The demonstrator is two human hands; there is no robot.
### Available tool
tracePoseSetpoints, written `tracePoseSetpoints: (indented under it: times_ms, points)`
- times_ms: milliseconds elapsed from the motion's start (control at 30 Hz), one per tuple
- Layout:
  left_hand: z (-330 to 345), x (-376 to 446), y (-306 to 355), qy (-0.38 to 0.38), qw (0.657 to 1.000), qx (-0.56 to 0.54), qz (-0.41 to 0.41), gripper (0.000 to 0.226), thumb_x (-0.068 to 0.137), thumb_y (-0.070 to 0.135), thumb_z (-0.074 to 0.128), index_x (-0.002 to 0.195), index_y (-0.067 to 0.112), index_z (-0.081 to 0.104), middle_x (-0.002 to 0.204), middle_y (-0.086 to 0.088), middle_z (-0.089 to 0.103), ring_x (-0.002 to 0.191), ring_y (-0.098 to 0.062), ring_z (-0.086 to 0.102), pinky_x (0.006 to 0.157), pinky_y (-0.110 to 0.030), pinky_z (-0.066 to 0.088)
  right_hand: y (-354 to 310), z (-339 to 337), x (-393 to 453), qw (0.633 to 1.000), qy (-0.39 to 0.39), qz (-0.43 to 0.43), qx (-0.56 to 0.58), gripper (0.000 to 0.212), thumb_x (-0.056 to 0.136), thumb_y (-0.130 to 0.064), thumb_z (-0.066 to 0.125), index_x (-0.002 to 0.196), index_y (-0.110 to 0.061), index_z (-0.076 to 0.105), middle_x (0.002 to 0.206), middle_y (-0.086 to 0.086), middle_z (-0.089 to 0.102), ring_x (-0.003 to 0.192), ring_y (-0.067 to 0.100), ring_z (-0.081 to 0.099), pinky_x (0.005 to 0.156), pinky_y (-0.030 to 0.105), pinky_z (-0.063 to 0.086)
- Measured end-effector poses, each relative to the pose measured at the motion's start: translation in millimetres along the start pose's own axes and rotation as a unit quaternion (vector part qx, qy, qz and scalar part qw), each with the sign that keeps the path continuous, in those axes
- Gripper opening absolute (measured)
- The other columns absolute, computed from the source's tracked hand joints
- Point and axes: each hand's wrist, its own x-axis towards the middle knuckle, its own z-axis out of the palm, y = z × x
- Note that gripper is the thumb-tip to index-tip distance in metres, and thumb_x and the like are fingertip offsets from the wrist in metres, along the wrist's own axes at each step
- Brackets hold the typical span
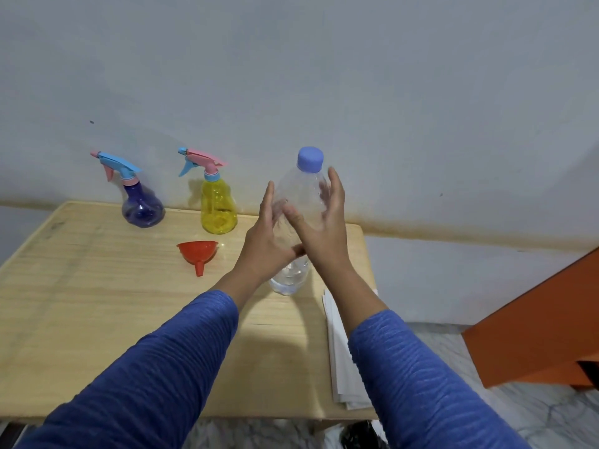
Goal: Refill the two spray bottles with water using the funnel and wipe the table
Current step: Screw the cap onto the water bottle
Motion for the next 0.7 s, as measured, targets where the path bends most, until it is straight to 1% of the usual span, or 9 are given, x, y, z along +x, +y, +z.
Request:
tracePoseSetpoints:
  times_ms: [133, 233, 333, 400, 467, 500, 567, 633, 700]
  points:
    - [-3, -11, -22, -0.023, 0.999, 0.039, -0.002, 0.114, 0.066, 0.023, 0.080, 0.146, 0.043, 0.001, 0.148, 0.013, 0.035, 0.131, -0.002, 0.038, 0.108, -0.030, 0.037, 32, 6, -22, 0.999, -0.005, 0.048, 0.026, 0.107, 0.067, -0.031, 0.079, 0.146, -0.040, 0.008, 0.139, -0.021, 0.035, 0.132, -0.004, 0.034, 0.105, 0.022, 0.037]
    - [-6, -16, -32, -0.039, 0.997, 0.068, 0.004, 0.106, 0.069, 0.029, 0.078, 0.148, 0.035, 0.008, 0.151, 0.014, 0.028, 0.135, 0.000, 0.030, 0.108, -0.020, 0.029, 46, 13, -26, 0.999, 0.006, 0.046, -0.025, 0.116, 0.064, -0.030, 0.081, 0.142, -0.051, -0.001, 0.149, -0.007, 0.032, 0.135, -0.001, 0.032, 0.108, 0.038, 0.039]
    - [-14, -22, -51, -0.049, 0.994, 0.099, -0.005, 0.104, 0.069, 0.041, 0.077, 0.148, 0.033, 0.009, 0.154, 0.013, 0.020, 0.139, -0.001, 0.021, 0.110, -0.020, 0.022, 53, 21, -23, 0.998, 0.030, 0.039, -0.049, 0.118, 0.065, -0.025, 0.082, 0.143, -0.048, -0.003, 0.151, 0.000, 0.031, 0.135, 0.008, 0.034, 0.110, 0.039, 0.037]
    - [-23, -28, -68, -0.006, 0.992, 0.128, -0.010, 0.096, 0.072, 0.042, 0.076, 0.147, 0.032, 0.016, 0.153, 0.010, 0.024, 0.138, -0.002, 0.023, 0.108, -0.013, 0.020, 57, 27, -20, 0.997, 0.053, 0.022, -0.055, 0.116, 0.067, -0.021, 0.082, 0.146, -0.039, 0.000, 0.149, 0.002, 0.032, 0.133, 0.008, 0.038, 0.111, 0.034, 0.035]
    - [-34, -33, -87, 0.083, 0.986, 0.142, -0.002, 0.087, 0.076, 0.032, 0.075, 0.146, 0.025, 0.025, 0.151, 0.003, 0.028, 0.136, -0.006, 0.027, 0.101, -0.001, 0.018, 60, 33, -17, 0.995, 0.069, 0.009, -0.067, 0.113, 0.067, -0.024, 0.081, 0.147, -0.036, 0.002, 0.148, 0.004, 0.035, 0.130, 0.008, 0.041, 0.110, 0.034, 0.036]
    - [-41, -35, -97, 0.128, 0.981, 0.146, -0.010, 0.085, 0.077, 0.031, 0.075, 0.146, 0.024, 0.026, 0.151, 0.001, 0.028, 0.136, -0.009, 0.028, 0.101, -0.002, 0.020, 62, 36, -16, 0.995, 0.075, 0.007, -0.070, 0.112, 0.066, -0.027, 0.080, 0.147, -0.037, 0.003, 0.148, 0.004, 0.035, 0.129, 0.009, 0.042, 0.109, 0.035, 0.036]
    - [-56, -35, -116, 0.189, 0.968, 0.156, -0.061, 0.084, 0.078, 0.035, 0.073, 0.145, 0.032, 0.022, 0.153, -0.002, 0.020, 0.139, -0.017, 0.024, 0.106, -0.019, 0.024, 65, 41, -15, 0.994, 0.085, 0.006, -0.073, 0.111, 0.066, -0.031, 0.080, 0.144, -0.042, 0.003, 0.148, 0.002, 0.035, 0.127, 0.014, 0.045, 0.108, 0.040, 0.038]
    - [-68, -31, -134, 0.206, 0.959, 0.155, -0.119, 0.085, 0.078, 0.037, 0.071, 0.144, 0.041, 0.017, 0.155, -0.003, 0.011, 0.140, -0.023, 0.021, 0.108, -0.034, 0.028, 68, 46, -14, 0.992, 0.098, 0.003, -0.076, 0.110, 0.067, -0.031, 0.081, 0.142, -0.045, 0.002, 0.148, 0.000, 0.035, 0.126, 0.015, 0.046, 0.106, 0.044, 0.038]
    - [-74, -25, -148, 0.207, 0.955, 0.148, -0.153, 0.087, 0.078, 0.037, 0.072, 0.143, 0.045, 0.015, 0.156, -0.003, 0.007, 0.140, -0.026, 0.020, 0.108, -0.039, 0.031, 71, 50, -13, 0.990, 0.112, -0.003, -0.081, 0.111, 0.067, -0.030, 0.081, 0.142, -0.046, 0.001, 0.147, -0.001, 0.036, 0.126, 0.014, 0.046, 0.106, 0.046, 0.039]
